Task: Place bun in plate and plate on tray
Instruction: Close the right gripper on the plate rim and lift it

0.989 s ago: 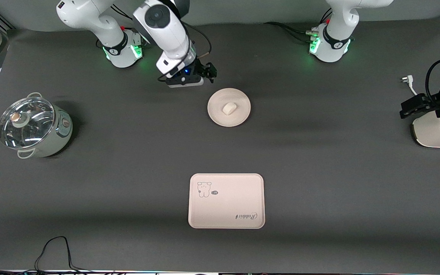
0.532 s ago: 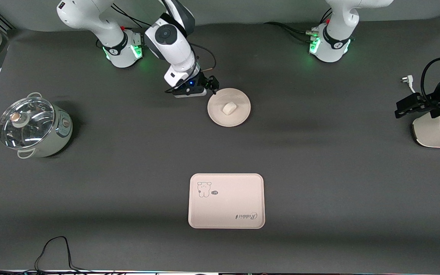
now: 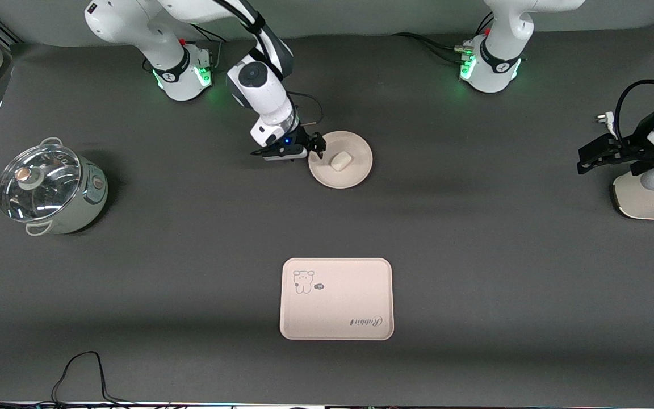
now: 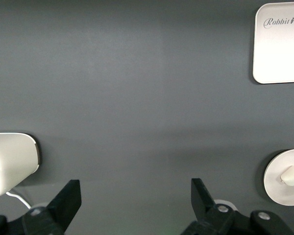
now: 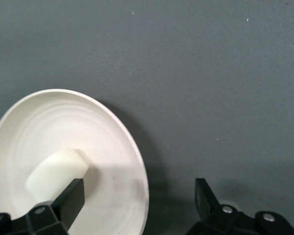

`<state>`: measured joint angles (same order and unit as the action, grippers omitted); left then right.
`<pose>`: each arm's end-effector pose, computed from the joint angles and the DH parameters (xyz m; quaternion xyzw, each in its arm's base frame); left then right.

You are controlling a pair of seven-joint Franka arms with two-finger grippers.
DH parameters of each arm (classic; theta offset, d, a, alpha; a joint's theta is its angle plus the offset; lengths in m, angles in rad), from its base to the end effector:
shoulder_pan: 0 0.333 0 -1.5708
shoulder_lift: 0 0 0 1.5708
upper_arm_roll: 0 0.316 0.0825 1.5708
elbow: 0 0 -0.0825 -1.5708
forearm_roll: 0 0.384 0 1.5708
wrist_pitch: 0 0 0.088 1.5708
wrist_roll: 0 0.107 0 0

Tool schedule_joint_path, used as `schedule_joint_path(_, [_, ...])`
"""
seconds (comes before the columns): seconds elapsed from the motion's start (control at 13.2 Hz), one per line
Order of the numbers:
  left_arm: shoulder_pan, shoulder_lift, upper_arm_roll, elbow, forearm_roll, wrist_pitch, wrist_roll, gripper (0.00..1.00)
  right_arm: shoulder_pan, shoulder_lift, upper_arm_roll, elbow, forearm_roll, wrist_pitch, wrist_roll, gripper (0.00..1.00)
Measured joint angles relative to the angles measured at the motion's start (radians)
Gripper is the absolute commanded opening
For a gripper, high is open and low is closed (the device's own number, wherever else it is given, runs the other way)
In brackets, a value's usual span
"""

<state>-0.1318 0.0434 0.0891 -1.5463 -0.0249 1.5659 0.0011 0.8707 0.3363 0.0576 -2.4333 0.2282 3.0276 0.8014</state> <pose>0.5663 -0.0280 0.6114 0.9996 -0.0218 -0.0120 0.0103 0.3179 0.3980 0.1946 -0.9899 0.0506 -0.0546 0.1204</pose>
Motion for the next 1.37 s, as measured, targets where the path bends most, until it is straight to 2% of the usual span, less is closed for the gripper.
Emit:
schedule_joint_path(0.38, [0.004, 0.0, 0.001, 0.0, 0.0, 0.0, 0.0, 1.0, 0.02, 0.045, 0.001, 0.001, 0.0, 0.041, 0.001, 0.98])
schedule_joint_path(0.61, [0.005, 0.0, 0.002, 0.0, 0.0, 0.0, 0.0, 1.0, 0.028, 0.048, 0.001, 0.001, 0.0, 0.041, 0.002, 0.65])
schedule_joint_path(0.76, [0.005, 0.0, 0.002, 0.0, 0.0, 0.0, 0.0, 1.0, 0.028, 0.048, 0.001, 0.001, 0.0, 0.041, 0.002, 0.47])
schedule_joint_path(1.22, [0.007, 0.0, 0.006, 0.0, 0.0, 0.0, 0.001, 1.0, 0.028, 0.048, 0.001, 0.001, 0.0, 0.041, 0.004, 0.07])
schedule_joint_path(1.37, [0.007, 0.0, 0.006, 0.0, 0.0, 0.0, 0.001, 1.0, 0.028, 0.048, 0.001, 0.001, 0.0, 0.041, 0.004, 0.0])
